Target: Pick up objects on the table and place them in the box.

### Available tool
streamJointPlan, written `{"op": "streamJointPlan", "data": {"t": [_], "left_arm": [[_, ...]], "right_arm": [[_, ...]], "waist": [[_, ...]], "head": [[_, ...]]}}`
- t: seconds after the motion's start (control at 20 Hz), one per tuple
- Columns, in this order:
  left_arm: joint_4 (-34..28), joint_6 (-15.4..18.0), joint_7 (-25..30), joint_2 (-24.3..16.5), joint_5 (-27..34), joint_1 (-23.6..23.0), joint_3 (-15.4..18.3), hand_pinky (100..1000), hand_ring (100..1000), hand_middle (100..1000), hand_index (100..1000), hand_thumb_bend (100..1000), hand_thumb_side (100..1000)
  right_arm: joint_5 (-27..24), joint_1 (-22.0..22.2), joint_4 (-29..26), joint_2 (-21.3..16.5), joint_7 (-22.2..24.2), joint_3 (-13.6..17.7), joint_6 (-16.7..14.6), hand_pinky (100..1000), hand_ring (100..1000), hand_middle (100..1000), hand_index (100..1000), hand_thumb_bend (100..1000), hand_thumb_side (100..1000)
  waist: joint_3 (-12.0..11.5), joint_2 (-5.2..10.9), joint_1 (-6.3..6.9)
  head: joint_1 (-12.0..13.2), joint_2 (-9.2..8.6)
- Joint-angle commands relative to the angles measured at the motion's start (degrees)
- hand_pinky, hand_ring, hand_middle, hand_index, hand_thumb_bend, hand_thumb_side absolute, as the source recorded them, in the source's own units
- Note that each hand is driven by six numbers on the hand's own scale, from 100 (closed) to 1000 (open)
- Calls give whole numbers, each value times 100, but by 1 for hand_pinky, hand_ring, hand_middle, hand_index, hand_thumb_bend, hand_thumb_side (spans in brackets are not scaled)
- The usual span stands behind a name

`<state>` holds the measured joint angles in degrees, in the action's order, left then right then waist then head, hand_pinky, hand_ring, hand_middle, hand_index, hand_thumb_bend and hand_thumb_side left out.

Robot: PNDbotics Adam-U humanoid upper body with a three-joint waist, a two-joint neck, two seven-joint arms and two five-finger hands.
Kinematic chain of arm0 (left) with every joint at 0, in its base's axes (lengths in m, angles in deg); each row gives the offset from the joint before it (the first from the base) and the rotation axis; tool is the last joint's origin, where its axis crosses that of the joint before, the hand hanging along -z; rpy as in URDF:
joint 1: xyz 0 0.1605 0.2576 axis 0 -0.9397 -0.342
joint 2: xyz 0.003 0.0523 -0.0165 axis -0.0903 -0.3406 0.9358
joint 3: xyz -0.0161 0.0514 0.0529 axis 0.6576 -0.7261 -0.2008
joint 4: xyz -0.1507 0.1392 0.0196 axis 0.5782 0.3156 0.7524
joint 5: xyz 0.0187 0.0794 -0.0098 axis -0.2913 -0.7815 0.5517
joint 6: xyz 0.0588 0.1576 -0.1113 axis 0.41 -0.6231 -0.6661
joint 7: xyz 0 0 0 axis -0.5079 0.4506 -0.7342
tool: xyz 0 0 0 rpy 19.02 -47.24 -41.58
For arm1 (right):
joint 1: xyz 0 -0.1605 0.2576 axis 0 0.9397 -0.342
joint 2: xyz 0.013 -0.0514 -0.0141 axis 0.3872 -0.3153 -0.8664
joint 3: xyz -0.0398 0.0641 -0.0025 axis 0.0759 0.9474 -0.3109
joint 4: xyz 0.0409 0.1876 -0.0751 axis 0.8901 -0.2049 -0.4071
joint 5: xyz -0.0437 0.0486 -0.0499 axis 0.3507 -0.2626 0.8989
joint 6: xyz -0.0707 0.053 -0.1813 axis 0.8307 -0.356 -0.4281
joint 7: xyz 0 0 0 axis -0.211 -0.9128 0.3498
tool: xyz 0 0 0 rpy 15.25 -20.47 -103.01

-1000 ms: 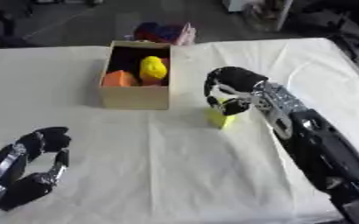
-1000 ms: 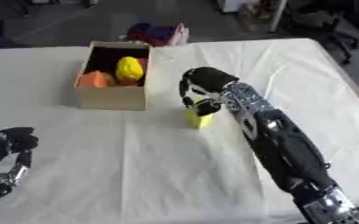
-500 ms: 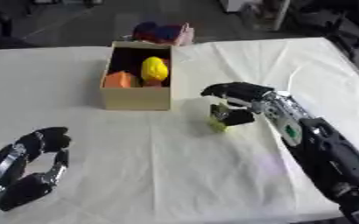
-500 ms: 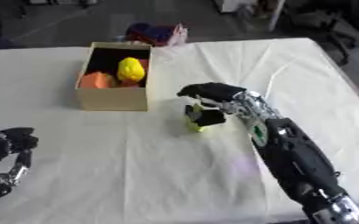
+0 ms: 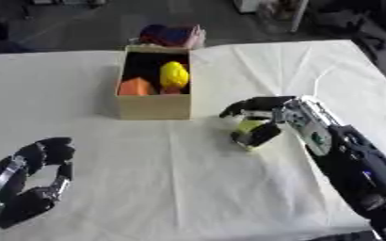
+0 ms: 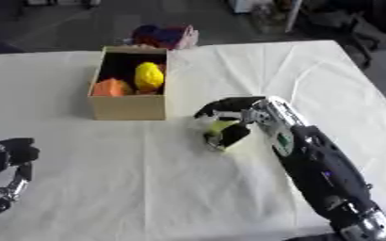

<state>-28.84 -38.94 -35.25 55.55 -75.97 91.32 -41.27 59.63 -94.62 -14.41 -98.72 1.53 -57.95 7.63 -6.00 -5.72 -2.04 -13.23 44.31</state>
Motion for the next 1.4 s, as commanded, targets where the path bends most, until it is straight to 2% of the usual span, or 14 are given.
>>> {"op": "streamJointPlan", "data": {"t": [0.05,0.1,0.15,0.2,0.25,0.4,0.55,0.75,1.0,1.2,1.4], "left_arm": [[-68,-1,-10,-72,24,31,35,822,766,697,858,100,287],[-69,-1,-10,-71,26,31,34,822,766,697,858,100,286],[-69,-1,-9,-70,27,31,34,822,766,697,858,100,287],[-68,-2,-9,-70,27,29,33,821,766,697,859,100,296],[-67,-4,-10,-70,28,28,34,821,767,697,859,100,296],[-67,-6,-14,-69,30,29,35,821,767,697,859,100,297],[-69,-8,-18,-69,32,28,37,821,767,697,859,100,296],[-68,-8,-13,-66,33,23,30,821,767,697,859,100,295],[-68,-7,-10,-62,32,22,26,821,767,697,859,100,293],[-72,5,22,-6,45,47,-10,821,767,697,859,100,291],[-87,15,51,61,65,140,-40,820,767,697,859,100,285]], "right_arm": [[-77,-69,-151,-166,133,101,34,818,865,924,972,100,420],[-85,-70,-150,-163,100,113,41,779,829,912,964,100,372],[-89,-68,-152,-162,48,123,46,773,824,909,963,100,367],[-89,-69,-157,-161,-17,134,50,694,761,882,947,100,290],[-80,-68,-170,-162,-107,147,60,659,735,870,937,100,253],[-7,-71,-228,-163,-442,189,111,494,574,815,892,100,100],[38,-122,-353,-162,-765,250,147,423,516,800,879,100,100],[0,-373,-543,-183,-1003,304,166,398,497,793,867,100,100],[-33,-835,-513,-179,-1041,295,154,393,499,798,866,100,100],[37,-1887,61,17,-1061,275,167,393,500,795,864,100,100],[429,-2744,912,378,-1238,357,188,397,505,792,862,100,100]], "waist": [[1,125,28],[1,125,28],[1,125,27],[1,126,27],[1,126,26],[-3,126,26],[-5,128,27],[-9,139,27],[-29,153,34],[-148,158,75],[-402,83,142]], "head": [[-14,-19],[-15,-19],[-14,-19],[-13,-19],[-13,-19],[-11,-19],[-7,-19],[-16,-19],[-8,-19],[-41,-19],[-150,-19]]}}
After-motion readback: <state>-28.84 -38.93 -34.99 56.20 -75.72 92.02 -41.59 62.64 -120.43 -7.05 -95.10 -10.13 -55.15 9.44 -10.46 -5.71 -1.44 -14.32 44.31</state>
